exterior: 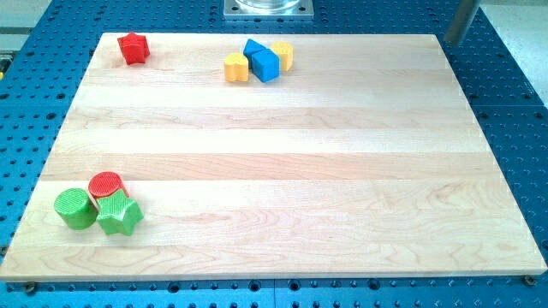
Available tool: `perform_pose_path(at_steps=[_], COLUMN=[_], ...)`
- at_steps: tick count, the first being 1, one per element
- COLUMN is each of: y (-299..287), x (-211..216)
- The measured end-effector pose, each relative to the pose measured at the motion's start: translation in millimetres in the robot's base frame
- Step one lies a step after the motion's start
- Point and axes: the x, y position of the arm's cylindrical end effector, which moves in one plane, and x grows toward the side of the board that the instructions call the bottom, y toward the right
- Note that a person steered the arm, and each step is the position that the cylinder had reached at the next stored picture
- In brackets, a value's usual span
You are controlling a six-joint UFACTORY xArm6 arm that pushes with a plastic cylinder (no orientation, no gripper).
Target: Separate the blue blocks from the yellow blocks
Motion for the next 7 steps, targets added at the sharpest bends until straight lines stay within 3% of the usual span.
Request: perform_pose_path(at_steps=[2,3,4,5,6,7], y=[-26.0,-124.5,-224.5,-262.8,-364.9,-379.7], x=[11.6,-11.4,-4.6,-10.6,-7.0,-2.3])
